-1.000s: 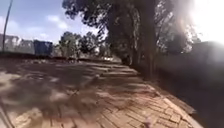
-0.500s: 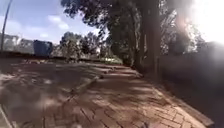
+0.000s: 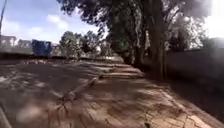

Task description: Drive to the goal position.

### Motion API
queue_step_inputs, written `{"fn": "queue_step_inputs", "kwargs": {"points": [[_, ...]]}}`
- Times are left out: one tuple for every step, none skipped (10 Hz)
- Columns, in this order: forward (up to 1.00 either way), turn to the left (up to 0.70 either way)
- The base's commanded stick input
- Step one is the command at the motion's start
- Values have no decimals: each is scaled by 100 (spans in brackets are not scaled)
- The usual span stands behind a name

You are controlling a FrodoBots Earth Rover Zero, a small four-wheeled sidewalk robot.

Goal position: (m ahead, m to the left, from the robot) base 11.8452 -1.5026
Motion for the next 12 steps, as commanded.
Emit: {"fn": "queue_step_inputs", "kwargs": {"points": [[70, -35], [70, -35], [70, -35], [70, -35], [70, -35], [70, -35], [70, -20], [70, 0], [70, 0], [70, 0], [70, 0], [70, 0]]}}
